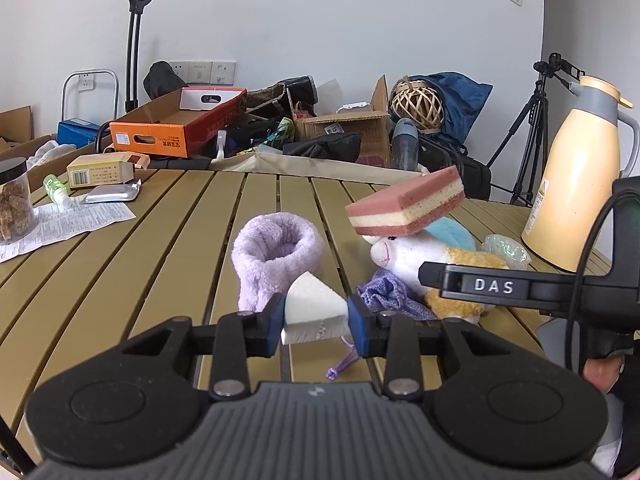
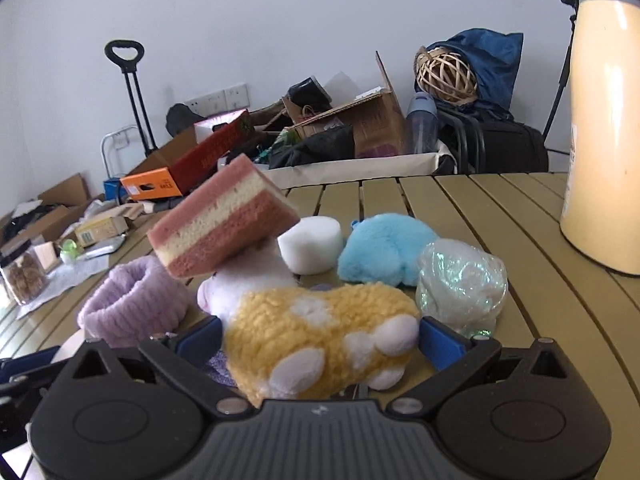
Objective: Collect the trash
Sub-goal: 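Grasp the yellow plush toy with the right tool while the left tool holds the sponge, then carry the plush toy and white sponge in both tools down over the black bin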
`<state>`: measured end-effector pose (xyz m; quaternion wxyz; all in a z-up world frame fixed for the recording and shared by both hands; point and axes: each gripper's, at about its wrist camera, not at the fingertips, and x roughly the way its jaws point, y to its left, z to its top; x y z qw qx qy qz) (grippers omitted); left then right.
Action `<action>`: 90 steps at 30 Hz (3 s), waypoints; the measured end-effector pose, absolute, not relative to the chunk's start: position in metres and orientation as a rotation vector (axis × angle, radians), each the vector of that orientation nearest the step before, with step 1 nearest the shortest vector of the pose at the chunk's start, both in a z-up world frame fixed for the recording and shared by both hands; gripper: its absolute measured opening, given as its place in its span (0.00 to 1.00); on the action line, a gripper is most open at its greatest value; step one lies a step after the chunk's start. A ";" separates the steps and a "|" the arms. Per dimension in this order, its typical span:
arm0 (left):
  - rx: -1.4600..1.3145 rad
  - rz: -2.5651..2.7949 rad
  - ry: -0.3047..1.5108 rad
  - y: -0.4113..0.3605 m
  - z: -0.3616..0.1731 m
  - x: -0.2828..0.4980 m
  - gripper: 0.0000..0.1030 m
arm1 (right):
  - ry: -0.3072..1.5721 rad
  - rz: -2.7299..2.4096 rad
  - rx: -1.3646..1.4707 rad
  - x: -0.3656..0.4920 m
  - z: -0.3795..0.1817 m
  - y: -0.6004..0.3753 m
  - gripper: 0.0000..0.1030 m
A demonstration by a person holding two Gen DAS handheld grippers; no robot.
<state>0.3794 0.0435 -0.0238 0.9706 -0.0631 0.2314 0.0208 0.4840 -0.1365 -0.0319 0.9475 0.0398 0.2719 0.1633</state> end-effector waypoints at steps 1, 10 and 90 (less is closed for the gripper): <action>-0.127 0.041 0.466 0.043 -0.024 0.379 0.33 | 0.550 0.327 0.075 0.483 -0.032 -0.135 1.00; -0.131 0.045 0.451 0.045 -0.020 0.373 0.33 | 0.491 0.322 0.060 0.469 -0.031 -0.133 0.89; -0.142 -0.046 0.407 0.030 -0.028 0.220 0.34 | 0.248 0.272 0.141 0.205 -0.002 -0.212 0.85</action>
